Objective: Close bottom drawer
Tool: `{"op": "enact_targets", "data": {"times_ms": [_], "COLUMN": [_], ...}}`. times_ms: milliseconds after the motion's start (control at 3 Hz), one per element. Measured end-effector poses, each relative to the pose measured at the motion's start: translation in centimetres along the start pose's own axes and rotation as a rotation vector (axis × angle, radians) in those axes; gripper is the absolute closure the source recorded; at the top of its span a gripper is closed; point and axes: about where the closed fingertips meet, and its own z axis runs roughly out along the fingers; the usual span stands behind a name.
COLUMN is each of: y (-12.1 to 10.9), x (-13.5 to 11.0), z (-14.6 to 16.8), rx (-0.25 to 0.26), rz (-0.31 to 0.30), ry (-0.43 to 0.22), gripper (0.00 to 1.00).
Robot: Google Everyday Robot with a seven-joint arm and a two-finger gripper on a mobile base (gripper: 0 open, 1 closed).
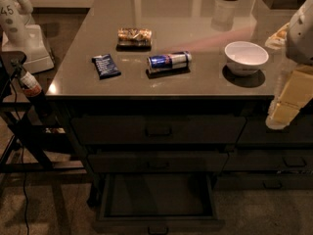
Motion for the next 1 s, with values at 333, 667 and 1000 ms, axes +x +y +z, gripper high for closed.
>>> {"op": "enact_targets", "data": {"times_ms": [333, 667, 1000], "y": [0.00, 0.00, 0.00], "x": [0.00, 0.00, 0.00], "z": [0.00, 0.00, 0.00], "rx": [0.000, 0.000, 0.000], "rz": [0.000, 0.000, 0.000], "ry": [0.000, 0.000, 0.000], "gripper": [0.00, 0.19, 0.43]}}
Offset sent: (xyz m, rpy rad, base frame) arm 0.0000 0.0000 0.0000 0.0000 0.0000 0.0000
